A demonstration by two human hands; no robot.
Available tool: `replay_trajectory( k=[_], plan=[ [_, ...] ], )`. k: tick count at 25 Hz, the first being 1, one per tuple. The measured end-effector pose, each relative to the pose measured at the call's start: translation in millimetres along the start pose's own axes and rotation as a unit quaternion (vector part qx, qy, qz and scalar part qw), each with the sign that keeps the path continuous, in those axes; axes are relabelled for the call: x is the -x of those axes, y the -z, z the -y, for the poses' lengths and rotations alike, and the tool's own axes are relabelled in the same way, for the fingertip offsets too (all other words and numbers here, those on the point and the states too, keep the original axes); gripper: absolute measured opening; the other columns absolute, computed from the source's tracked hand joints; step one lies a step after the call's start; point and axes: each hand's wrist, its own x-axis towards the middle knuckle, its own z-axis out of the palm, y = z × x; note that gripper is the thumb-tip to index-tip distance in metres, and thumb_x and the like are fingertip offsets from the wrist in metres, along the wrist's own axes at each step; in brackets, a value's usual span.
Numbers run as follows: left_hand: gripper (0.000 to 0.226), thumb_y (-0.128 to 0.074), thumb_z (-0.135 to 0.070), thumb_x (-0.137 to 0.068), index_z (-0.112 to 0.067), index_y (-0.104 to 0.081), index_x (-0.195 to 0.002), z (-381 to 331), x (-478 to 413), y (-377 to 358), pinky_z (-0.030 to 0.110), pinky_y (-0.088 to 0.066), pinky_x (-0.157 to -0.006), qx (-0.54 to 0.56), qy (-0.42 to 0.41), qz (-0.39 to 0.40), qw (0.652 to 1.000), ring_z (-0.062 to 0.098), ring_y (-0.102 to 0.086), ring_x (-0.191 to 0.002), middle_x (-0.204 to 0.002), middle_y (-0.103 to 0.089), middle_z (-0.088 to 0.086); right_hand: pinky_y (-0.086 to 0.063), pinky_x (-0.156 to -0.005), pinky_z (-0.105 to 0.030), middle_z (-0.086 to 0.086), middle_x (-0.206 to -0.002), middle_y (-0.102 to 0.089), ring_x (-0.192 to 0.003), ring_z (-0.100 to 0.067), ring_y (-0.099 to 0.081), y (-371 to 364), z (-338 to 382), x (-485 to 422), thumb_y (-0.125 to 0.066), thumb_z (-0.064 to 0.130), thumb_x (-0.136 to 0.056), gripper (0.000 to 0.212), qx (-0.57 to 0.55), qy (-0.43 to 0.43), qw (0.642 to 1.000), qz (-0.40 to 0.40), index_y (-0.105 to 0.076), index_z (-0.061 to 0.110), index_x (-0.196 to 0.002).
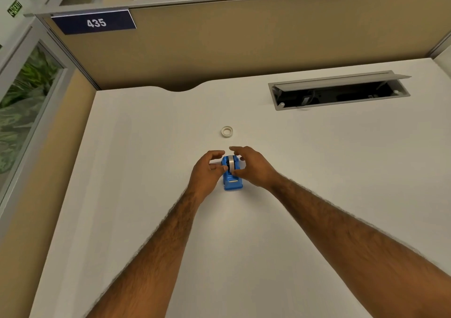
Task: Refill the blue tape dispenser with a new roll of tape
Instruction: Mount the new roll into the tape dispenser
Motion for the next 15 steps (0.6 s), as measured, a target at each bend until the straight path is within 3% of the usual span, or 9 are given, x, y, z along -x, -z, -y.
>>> replay_trajectory(
  k=[5,11,15],
  plan=[
    [0.048,-0.072,-0.012,-0.087,-0.019,-0.056,-0.132,5,0,-1,0.019,-0.048,-0.083,-0.001,-0.016,0.016,1.000,0.018,-0.063,-0.112,-0.133,-0.061,0.000,-0.045,-0.084,-0.022,-0.003,-0.135,-0.055,-0.110,-0.016,-0.057,10,-2,7,-0.075,0.016,-0.083,0.052,-0.010,0.000,0.999,-0.038,-0.056,0.023,-0.131],
    [0.056,-0.079,-0.018,-0.081,-0.018,-0.057,-0.133,12,-3,-4,0.035,-0.051,-0.097,-0.012,-0.021,0.025,0.999,0.021,-0.062,-0.115,-0.134,-0.060,0.003,-0.046,-0.082,-0.022,0.000,-0.125,-0.062,-0.099,-0.009,-0.056,12,-1,10,-0.066,0.013,-0.089,0.032,-0.011,0.037,0.997,-0.067,-0.064,0.024,-0.119],
    [0.054,-0.079,-0.019,-0.081,-0.015,-0.059,-0.130,13,-7,-6,0.032,-0.051,-0.095,-0.008,-0.025,0.019,0.999,0.022,-0.062,-0.113,-0.130,-0.062,0.004,-0.044,-0.081,-0.022,-0.001,-0.117,-0.065,-0.094,-0.008,-0.055,6,1,8,-0.066,0.015,-0.088,0.026,-0.002,0.063,0.996,-0.059,-0.068,0.021,-0.112]
  ],
)
